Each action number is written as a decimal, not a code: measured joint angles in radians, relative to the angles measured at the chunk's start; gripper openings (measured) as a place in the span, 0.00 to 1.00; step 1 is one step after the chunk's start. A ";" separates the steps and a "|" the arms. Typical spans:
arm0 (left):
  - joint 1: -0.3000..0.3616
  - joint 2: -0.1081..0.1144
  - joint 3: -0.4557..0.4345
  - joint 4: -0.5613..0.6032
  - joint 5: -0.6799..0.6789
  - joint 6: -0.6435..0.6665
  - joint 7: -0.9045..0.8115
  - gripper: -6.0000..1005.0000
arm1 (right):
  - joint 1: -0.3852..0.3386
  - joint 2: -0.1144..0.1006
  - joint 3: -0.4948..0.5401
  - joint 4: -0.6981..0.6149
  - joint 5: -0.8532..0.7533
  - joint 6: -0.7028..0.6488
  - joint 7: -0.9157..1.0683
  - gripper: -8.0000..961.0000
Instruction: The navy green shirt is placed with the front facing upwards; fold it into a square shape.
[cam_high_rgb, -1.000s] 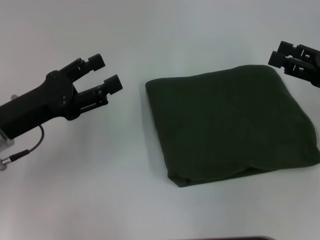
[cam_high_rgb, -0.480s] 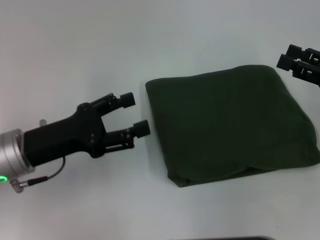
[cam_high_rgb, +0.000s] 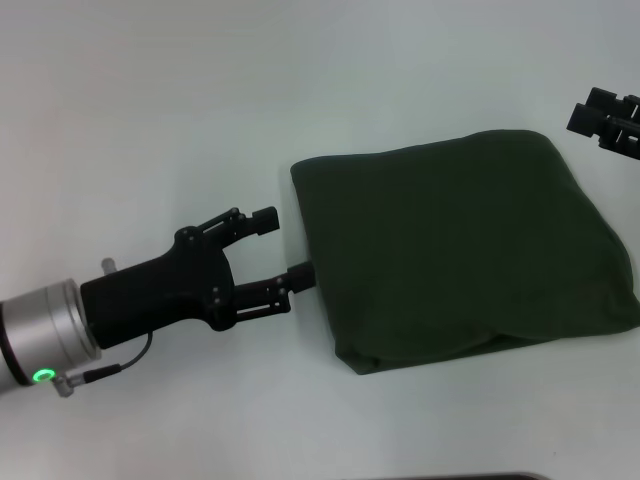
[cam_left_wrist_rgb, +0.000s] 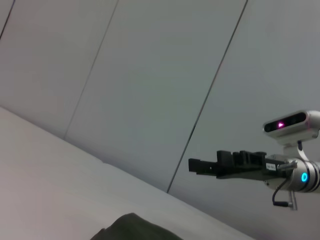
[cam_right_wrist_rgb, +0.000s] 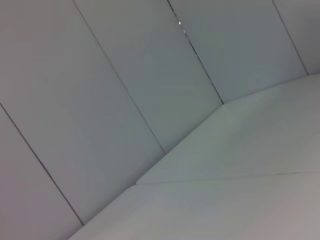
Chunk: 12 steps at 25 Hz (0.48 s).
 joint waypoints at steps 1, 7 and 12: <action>0.001 0.000 0.000 -0.010 0.000 -0.006 0.017 0.90 | 0.000 0.000 0.000 0.000 0.000 0.004 0.000 0.78; 0.014 0.000 0.001 -0.044 0.000 -0.011 0.111 0.90 | 0.005 0.004 0.000 0.001 0.000 0.016 0.005 0.78; 0.017 0.000 0.002 -0.064 -0.002 -0.012 0.144 0.90 | 0.010 0.000 -0.001 0.000 -0.001 0.010 0.028 0.78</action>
